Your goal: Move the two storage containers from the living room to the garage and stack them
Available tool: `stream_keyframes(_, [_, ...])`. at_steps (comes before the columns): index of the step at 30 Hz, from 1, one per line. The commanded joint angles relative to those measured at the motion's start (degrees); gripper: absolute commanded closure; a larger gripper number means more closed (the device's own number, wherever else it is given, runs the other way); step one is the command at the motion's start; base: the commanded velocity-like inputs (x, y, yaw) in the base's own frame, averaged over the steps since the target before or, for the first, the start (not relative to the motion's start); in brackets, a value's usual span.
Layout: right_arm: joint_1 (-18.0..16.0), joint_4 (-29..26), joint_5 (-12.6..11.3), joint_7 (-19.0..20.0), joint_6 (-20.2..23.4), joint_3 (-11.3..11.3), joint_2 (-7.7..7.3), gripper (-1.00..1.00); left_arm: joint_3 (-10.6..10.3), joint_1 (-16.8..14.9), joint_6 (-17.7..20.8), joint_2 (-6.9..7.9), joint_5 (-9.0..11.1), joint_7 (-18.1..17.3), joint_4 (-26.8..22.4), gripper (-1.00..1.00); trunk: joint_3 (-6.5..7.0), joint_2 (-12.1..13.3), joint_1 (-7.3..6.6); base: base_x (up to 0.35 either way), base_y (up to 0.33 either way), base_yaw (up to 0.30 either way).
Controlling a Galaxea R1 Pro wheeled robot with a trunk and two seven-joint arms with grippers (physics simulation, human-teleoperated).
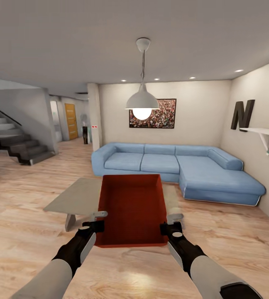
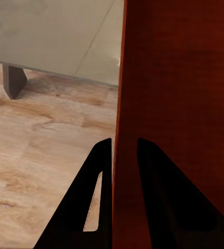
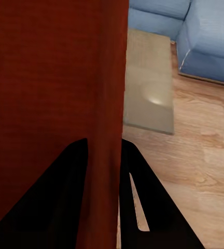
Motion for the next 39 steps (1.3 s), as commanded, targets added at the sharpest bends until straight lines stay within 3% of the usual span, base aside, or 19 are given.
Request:
stream_keyframes(1, [-0.03,0.21,-0.03,-0.43,-0.09,-0.55,-0.28,1.00,1.21,-0.09,0.01,0.10,-0.96,0.89,-0.29,1.00,-0.06,-0.09,0.02,0.000,0.000,0.269])
stream_keyframes(39, [-0.04,0.21,-0.02,-0.43,-0.14,-0.54,-0.32,1.00,1.21,-0.09,0.00,0.10,-0.96,0.90,-0.29,1.00,0.94,-0.09,0.02,0.000,0.000,0.269])
